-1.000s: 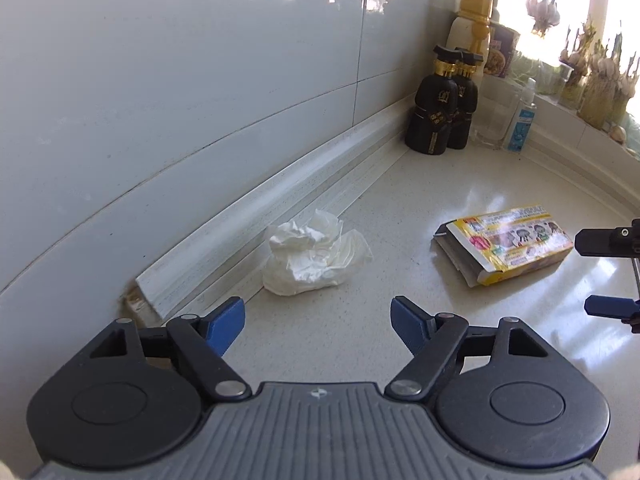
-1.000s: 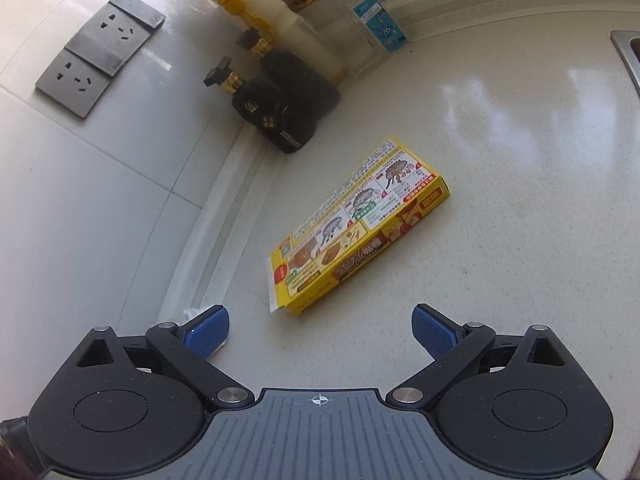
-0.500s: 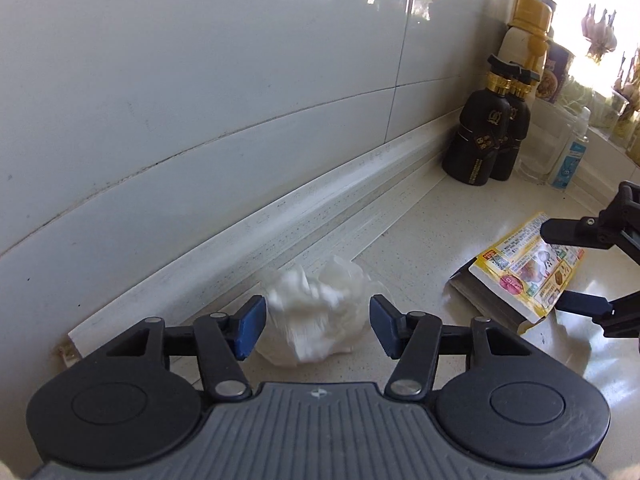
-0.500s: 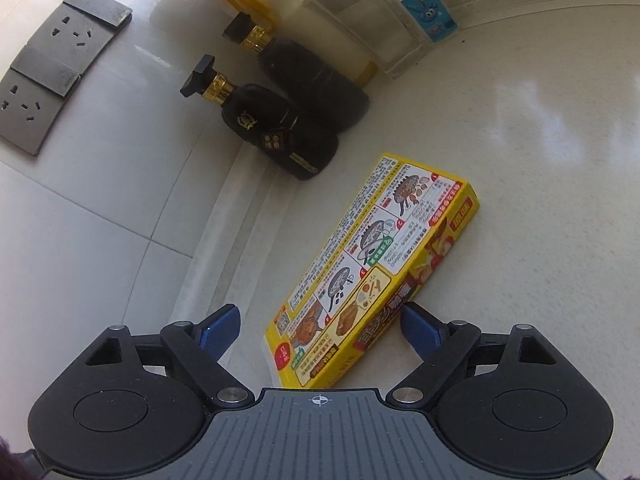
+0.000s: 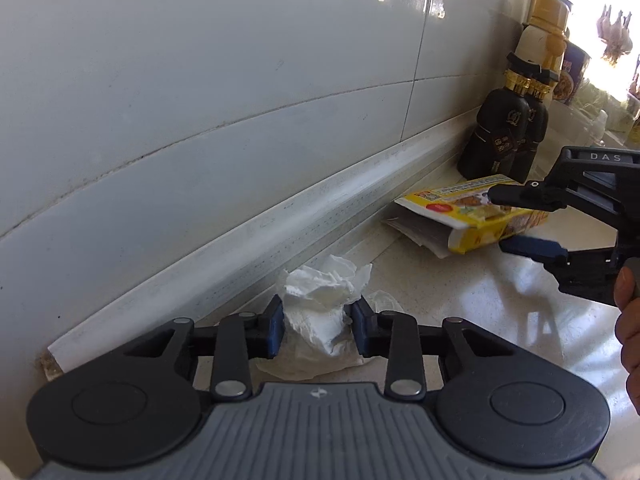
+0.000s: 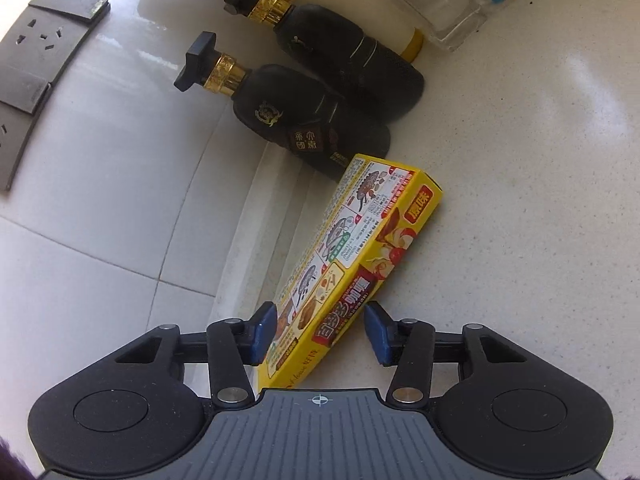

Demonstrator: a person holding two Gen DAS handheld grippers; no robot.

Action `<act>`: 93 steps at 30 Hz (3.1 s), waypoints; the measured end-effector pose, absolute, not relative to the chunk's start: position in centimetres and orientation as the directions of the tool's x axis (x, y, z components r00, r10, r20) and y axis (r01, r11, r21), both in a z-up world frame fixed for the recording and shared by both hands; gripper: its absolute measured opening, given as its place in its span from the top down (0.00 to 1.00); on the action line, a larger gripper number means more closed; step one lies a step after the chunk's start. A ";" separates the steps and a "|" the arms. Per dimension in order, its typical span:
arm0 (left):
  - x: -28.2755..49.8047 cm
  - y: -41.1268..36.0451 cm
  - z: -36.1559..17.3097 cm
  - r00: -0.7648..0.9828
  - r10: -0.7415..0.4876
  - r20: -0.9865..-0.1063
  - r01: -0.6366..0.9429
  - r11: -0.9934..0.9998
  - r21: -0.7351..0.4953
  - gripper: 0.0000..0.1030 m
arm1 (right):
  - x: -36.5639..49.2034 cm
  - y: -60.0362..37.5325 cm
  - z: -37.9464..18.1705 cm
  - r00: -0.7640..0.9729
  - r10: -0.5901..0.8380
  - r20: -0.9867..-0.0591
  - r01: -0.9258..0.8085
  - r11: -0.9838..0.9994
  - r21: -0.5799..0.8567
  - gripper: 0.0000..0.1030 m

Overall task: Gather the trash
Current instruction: 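Close the left gripper on the white tissue while the right gripper grasps the yellow box, then lift the tissue and yellow box and carry them over the bin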

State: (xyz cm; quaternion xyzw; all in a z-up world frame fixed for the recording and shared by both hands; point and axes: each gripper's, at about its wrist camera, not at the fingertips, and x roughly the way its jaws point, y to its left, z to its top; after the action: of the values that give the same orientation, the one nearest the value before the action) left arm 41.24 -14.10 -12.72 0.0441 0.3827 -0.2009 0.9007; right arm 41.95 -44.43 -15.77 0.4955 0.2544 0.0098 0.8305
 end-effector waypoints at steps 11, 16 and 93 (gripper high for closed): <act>41.8 -14.5 -13.0 0.631 -0.306 -0.713 0.379 0.923 -0.060 0.77 | 43.3 -42.9 -15.5 0.881 0.247 -0.403 0.252 0.475 0.843 0.67; 41.9 -15.0 -12.9 0.634 -0.303 -0.712 0.383 0.922 -0.051 0.83 | 42.8 -42.8 -15.7 0.882 0.232 -0.411 0.265 0.475 0.839 0.72; 23.0 -6.4 -8.2 0.357 -0.436 -0.826 0.620 0.772 -0.140 0.84 | 5.9 -31.2 -12.6 0.903 0.176 -0.392 0.274 0.468 0.840 0.79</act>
State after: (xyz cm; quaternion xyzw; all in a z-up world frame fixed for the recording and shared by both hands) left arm 23.03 -6.35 -8.22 0.0988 0.4663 -0.3228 0.8177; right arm 5.85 -31.15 -12.57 0.5148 0.2184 -0.0294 0.8285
